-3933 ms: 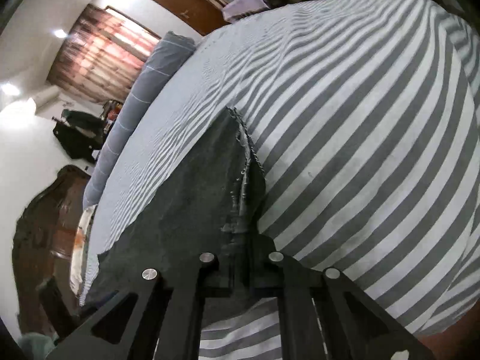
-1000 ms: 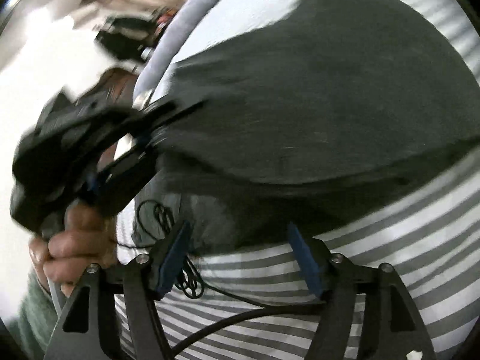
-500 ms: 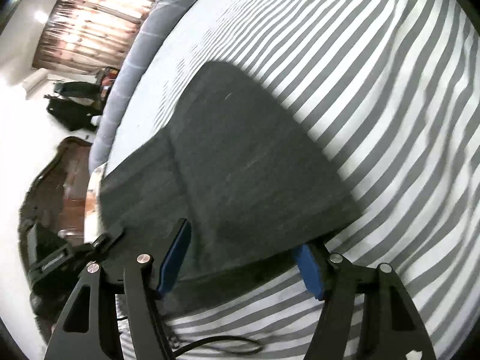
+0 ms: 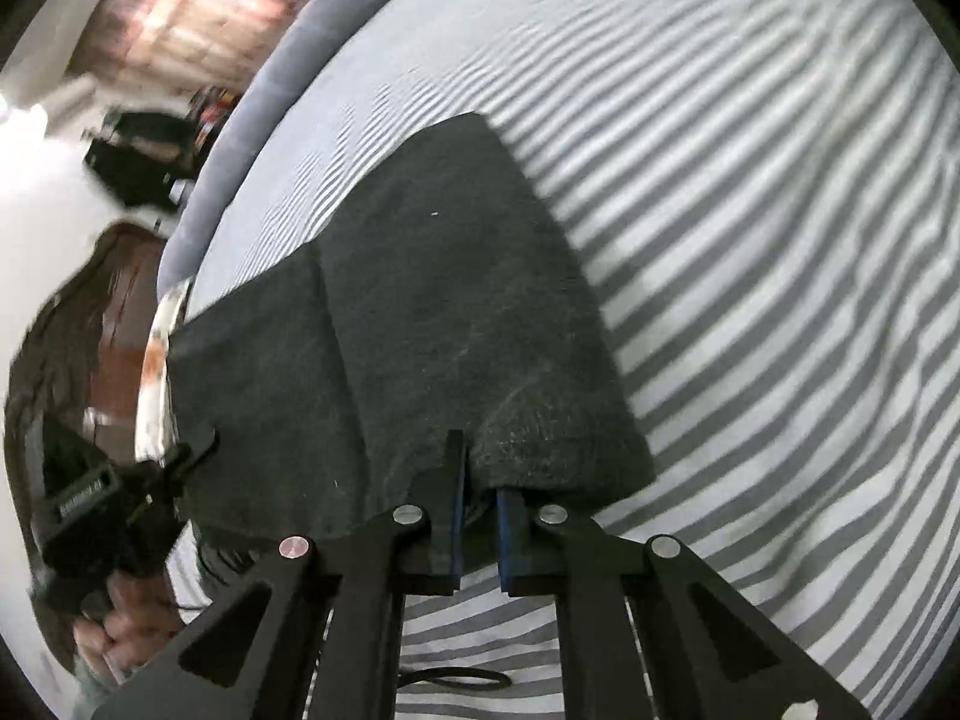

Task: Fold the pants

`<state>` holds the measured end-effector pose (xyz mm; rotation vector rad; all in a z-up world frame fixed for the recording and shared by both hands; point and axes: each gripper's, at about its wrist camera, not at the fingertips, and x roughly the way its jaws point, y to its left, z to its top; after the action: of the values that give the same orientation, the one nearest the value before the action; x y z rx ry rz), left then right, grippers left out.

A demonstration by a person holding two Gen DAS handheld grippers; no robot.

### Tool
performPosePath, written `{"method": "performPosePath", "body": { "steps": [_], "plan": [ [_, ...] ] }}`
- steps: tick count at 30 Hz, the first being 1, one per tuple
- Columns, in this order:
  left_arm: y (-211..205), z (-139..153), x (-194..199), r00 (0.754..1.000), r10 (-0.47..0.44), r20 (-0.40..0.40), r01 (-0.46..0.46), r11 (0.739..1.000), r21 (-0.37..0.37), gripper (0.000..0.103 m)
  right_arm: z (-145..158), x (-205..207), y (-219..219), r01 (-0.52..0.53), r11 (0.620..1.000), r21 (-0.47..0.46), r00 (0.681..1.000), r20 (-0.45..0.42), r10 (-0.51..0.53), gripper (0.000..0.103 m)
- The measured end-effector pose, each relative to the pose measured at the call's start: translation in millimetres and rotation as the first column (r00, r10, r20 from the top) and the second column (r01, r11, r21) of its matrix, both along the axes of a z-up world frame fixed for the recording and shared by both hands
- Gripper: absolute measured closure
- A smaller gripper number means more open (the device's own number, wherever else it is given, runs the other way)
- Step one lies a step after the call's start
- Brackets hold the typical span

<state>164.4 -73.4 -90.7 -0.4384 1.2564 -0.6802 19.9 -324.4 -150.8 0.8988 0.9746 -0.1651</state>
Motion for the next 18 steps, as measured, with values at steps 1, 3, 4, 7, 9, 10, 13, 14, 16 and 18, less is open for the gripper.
{"method": "performPosePath", "body": {
  "steps": [1, 3, 4, 7, 9, 10, 13, 14, 16, 18],
  "plan": [
    [6.2, -1.3, 1.4, 1.0, 0.005, 0.01, -0.005, 1.0, 0.023, 0.101, 2.1, 3.8, 3.8, -0.02, 1.0, -0.01, 1.0, -0.004, 0.02, 0.095],
    [14.6, -9.9, 3.4, 1.0, 0.015, 0.008, -0.015, 0.998, 0.061, 0.101, -1.7, 11.7, 12.3, -0.053, 0.998, -0.021, 0.998, -0.018, 0.052, 0.095],
    [16.7, -14.7, 4.3, 1.0, 0.019, 0.001, -0.019, 0.997, 0.072, 0.101, -5.5, 14.9, 14.3, -0.065, 0.998, -0.02, 0.997, -0.03, 0.064, 0.094],
    [19.2, -32.9, 4.6, 1.0, 0.022, -0.01, -0.021, 0.991, 0.134, 0.101, -13.5, 25.8, 18.2, -0.079, 0.995, -0.056, 0.995, -0.07, 0.075, 0.091],
    [16.5, -39.6, 1.6, 1.0, 0.007, 0.007, -0.008, 0.985, 0.175, 0.101, -14.9, 29.7, 19.0, -0.075, 0.995, -0.062, 0.994, -0.086, 0.069, 0.089],
    [14.0, -41.9, 0.5, 1.0, -0.004, 0.021, 0.0, 0.98, 0.201, 0.101, -13.8, 28.2, 19.3, -0.079, 0.995, -0.064, 0.993, -0.089, 0.073, 0.088],
    [5.5, -43.9, -2.3, 0.999, -0.021, 0.028, 0.013, 0.965, 0.261, 0.1, -7.0, 26.2, 19.1, -0.11, 0.991, -0.082, 0.989, -0.112, 0.101, 0.081],
    [4.3, -42.6, -3.2, 0.999, -0.027, 0.036, 0.016, 0.963, 0.269, 0.1, -3.4, 22.3, 18.2, -0.123, 0.988, -0.091, 0.986, -0.121, 0.112, 0.08],
    [2.2, -37.7, -6.5, 0.997, -0.046, 0.059, 0.026, 0.953, 0.301, 0.098, 5.7, 15.5, 18.7, -0.154, 0.982, -0.113, 0.98, -0.146, 0.137, 0.076],
    [1.2, -29.8, -12.1, 0.994, -0.07, 0.089, 0.038, 0.945, 0.325, 0.097, 16.7, 6.2, 20.9, -0.189, 0.972, -0.143, 0.975, -0.145, 0.168, 0.076]
  ]
}}
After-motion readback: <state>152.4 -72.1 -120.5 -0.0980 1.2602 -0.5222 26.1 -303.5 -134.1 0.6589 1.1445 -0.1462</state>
